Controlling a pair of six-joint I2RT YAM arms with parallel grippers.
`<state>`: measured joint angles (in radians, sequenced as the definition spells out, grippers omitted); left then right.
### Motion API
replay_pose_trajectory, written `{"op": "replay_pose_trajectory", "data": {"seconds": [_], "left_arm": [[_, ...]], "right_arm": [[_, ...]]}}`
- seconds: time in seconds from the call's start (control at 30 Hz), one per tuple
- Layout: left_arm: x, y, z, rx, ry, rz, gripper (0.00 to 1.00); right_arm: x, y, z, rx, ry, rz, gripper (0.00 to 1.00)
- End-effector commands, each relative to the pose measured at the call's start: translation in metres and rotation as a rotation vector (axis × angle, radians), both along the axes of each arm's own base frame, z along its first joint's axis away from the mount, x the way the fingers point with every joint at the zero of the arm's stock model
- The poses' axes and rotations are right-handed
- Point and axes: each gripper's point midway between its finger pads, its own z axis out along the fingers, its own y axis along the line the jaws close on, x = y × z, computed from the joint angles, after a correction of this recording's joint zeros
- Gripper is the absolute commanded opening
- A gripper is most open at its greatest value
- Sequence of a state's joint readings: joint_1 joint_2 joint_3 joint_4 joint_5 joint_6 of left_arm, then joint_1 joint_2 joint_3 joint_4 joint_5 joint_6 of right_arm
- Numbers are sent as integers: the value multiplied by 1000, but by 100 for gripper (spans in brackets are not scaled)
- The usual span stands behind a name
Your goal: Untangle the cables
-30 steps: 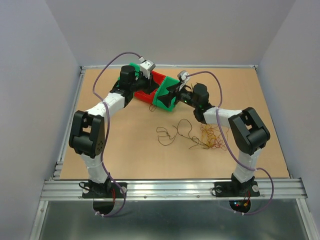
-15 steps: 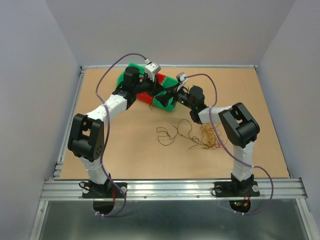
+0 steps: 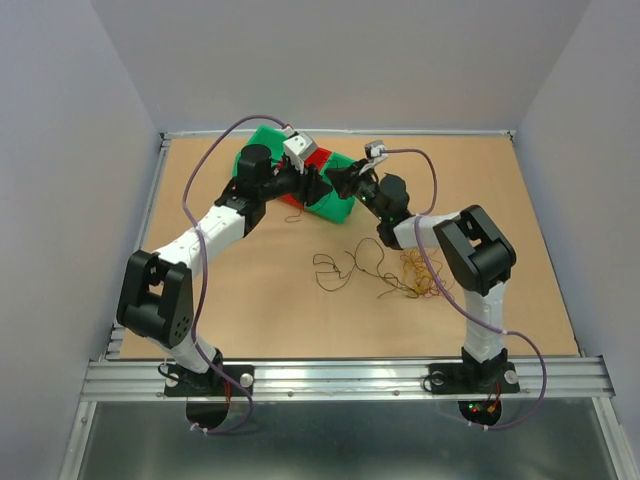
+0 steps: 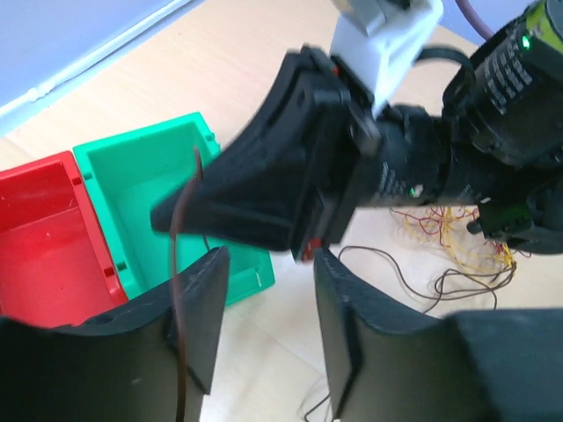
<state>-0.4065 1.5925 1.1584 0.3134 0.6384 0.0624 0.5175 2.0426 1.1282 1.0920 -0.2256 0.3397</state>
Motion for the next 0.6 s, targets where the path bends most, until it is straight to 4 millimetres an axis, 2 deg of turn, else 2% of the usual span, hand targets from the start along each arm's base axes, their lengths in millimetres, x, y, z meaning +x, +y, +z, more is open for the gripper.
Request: {"op": "replay_pose_trajectory", "data": {"seconds": [0.0,0.03,0.07,0.17,0.27,0.4,0.53,0.57], "left_arm": [[-5,14,42,-77,-133,33,57],[-6,19,55,-101,-170,46,59],[-4,25,51,-105,-164,68,59],[3,44,64,-156,-181,127,59],[9,51,61,-167,-172,151,59],[17,51,53,-153,-164,162,59],[23,50,45,-137,-157,166,59],[24,50,44,-134,-157,167,59]], "right_arm": [[23,-53,26,173,8,-257,1],[30,-71,24,203,34,-309,1],[31,-83,18,257,83,-335,1],[37,-102,14,279,106,-344,1],[32,-98,22,242,70,-308,1],[20,-78,33,178,18,-173,1],[21,-69,47,132,-17,-132,1],[25,-68,56,126,-37,-134,1]]}}
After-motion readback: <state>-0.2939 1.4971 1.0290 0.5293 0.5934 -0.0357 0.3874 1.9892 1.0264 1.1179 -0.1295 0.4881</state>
